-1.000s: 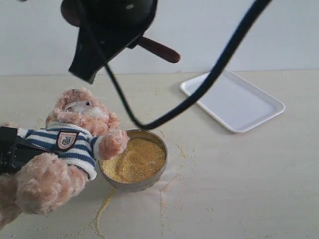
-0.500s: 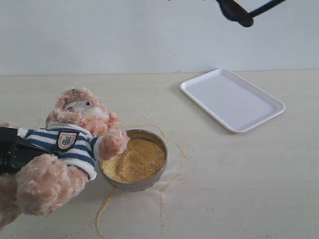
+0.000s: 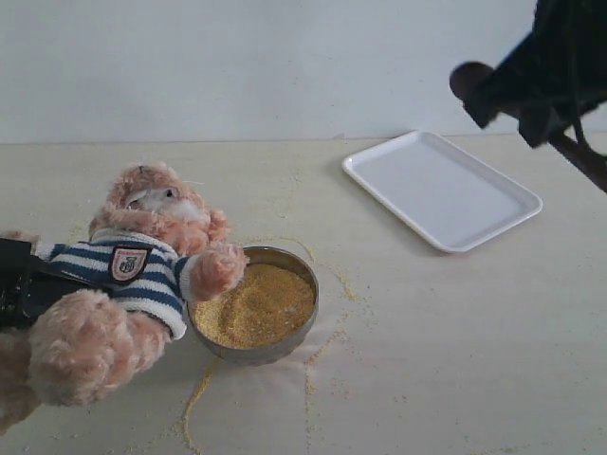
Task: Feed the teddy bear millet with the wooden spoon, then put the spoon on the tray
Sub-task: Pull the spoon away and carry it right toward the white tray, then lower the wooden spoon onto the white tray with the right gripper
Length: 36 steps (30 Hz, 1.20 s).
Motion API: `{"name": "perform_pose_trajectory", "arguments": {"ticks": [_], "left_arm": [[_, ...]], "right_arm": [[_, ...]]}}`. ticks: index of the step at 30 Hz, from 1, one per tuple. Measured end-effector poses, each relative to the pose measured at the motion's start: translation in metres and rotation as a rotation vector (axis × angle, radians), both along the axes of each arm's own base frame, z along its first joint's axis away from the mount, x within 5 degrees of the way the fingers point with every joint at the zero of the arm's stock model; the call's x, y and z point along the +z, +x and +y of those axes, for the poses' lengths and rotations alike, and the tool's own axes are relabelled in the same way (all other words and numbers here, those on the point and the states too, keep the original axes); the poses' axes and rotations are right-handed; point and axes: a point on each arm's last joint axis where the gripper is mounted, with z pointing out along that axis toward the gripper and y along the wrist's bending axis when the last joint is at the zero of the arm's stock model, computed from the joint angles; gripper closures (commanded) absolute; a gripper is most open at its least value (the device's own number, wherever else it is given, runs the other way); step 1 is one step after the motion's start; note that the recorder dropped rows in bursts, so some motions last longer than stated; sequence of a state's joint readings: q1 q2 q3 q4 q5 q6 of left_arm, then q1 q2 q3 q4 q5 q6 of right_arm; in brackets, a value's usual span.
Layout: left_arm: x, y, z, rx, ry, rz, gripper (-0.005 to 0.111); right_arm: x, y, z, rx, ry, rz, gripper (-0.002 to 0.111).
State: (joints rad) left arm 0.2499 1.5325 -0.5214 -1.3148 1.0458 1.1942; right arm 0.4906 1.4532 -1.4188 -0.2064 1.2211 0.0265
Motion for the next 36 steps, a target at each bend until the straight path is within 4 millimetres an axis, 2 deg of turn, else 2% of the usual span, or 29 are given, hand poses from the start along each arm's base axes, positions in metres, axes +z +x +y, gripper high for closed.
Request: {"name": "perform_pose_trajectory", "arguments": {"ticks": [4, 7, 11, 15, 18, 25, 29, 36], "left_arm": [[0.004, 0.005, 0.0, 0.045, -0.033, -0.038, 0.102], [0.005, 0.007, 0.0, 0.066, -0.048, -0.054, 0.102], [0.008, 0.01, 0.0, 0.106, -0.076, -0.065, 0.102], [0.011, 0.015, 0.001, 0.147, -0.101, -0.109, 0.102], [0.015, 0.019, 0.002, 0.173, -0.108, -0.182, 0.102], [0.018, 0.025, 0.005, 0.224, -0.128, -0.232, 0.102], [0.007, 0.028, 0.005, 0.233, -0.139, -0.185, 0.102], [-0.015, 0.036, 0.006, 0.233, -0.199, -0.077, 0.102]], "right_arm": [[-0.041, -0.007, -0.027, 0.0, -0.051, 0.155, 0.109], [-0.055, -0.004, -0.041, -0.017, -0.049, 0.176, 0.109], [-0.059, 0.006, -0.053, -0.065, 0.021, 0.111, 0.109], [-0.055, 0.016, -0.05, -0.047, 0.096, 0.012, 0.109], [-0.059, 0.023, -0.048, -0.037, 0.108, -0.013, 0.109], [-0.097, 0.053, -0.037, -0.041, 0.139, 0.012, 0.109], [-0.113, 0.065, -0.034, -0.044, 0.147, 0.008, 0.109], [-0.116, 0.067, -0.033, -0.036, 0.145, 0.0, 0.109]]}}
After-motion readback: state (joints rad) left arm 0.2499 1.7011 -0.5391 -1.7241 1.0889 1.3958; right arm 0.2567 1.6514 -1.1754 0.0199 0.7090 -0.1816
